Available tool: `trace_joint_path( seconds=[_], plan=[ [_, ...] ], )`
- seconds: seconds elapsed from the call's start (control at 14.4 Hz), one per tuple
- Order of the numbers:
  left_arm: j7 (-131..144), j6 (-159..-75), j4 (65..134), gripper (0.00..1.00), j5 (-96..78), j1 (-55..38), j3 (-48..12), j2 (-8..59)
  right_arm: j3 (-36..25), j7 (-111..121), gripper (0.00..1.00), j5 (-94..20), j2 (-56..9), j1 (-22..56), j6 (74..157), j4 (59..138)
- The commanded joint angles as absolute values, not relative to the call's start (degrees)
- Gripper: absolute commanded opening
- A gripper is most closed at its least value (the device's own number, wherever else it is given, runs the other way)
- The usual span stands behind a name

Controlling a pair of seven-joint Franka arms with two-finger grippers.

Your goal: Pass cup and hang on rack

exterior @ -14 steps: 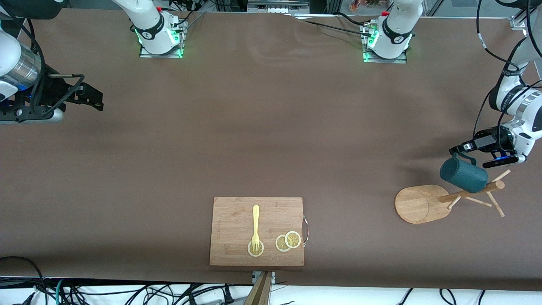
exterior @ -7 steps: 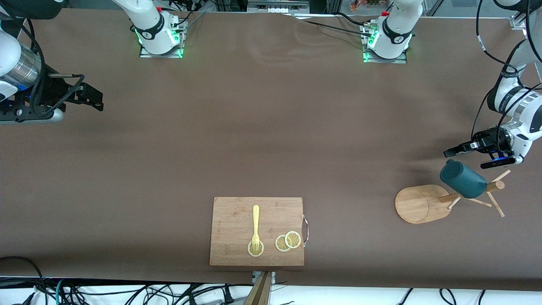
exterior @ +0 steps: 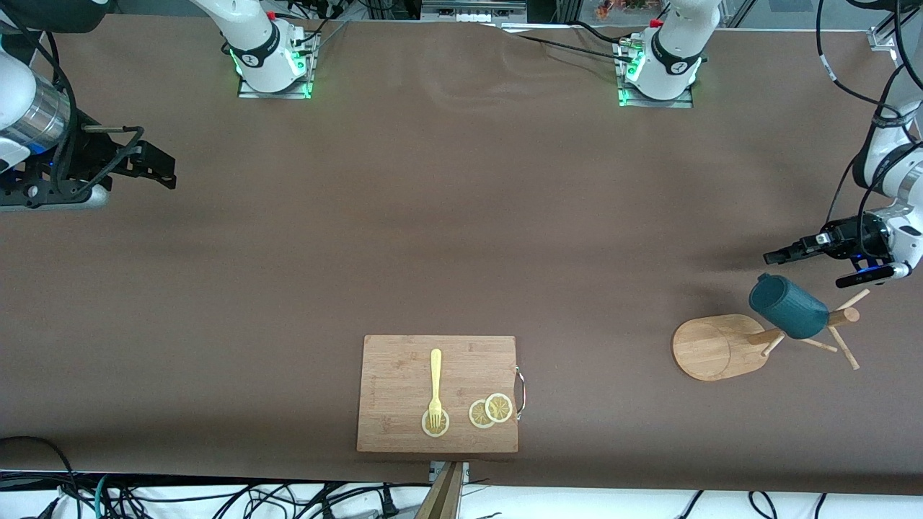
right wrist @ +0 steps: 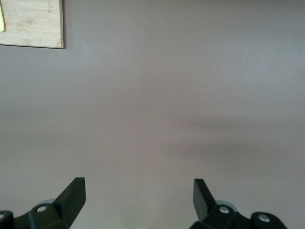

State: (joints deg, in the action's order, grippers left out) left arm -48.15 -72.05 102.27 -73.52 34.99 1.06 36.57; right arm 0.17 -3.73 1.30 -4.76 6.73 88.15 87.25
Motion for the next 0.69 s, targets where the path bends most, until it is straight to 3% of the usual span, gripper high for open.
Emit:
trace_joint_path(
  seconds=[0.0,0.35,0.62],
  plan=[
    [-47.6,-70.3,102.5,1.0,-68.2,37.2,0.6,34.0,0.7,-3.0,1.0,1.7,-4.8,6.2,88.1,86.6],
    [-47.2,-64.6,101.0,1.0,-65.0,38.1,0.7,33.4,0.7,-3.0,0.99,1.7,-4.7,6.2,88.1,86.6],
    [-40.3,-61.7,93.6,1.0,-57.1,37.7,0.5,31.3,0.7,-3.0,1.0,1.7,-4.7,6.2,88.1,86.6]
  ],
)
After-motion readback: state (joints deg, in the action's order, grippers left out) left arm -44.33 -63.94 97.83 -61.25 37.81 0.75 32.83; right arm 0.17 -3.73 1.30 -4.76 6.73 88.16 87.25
